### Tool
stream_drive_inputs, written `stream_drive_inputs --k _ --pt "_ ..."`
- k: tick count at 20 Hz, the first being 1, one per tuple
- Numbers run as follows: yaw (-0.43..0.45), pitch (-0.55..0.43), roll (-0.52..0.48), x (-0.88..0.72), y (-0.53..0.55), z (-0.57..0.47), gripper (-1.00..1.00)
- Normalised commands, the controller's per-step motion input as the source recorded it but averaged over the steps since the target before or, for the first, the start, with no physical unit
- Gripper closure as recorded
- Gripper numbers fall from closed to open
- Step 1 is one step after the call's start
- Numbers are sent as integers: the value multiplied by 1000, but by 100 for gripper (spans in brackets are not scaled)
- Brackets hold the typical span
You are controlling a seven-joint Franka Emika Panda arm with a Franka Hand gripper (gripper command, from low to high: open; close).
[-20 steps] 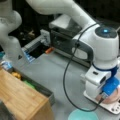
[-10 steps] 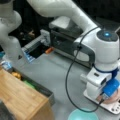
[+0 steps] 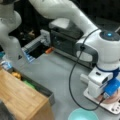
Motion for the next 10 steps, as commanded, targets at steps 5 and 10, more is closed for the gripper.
stream_drive_inputs --k 5,10 --pt "30 -23 -268 105 105 -15 -100" --pt "23 -10 -256 121 101 16 -100"
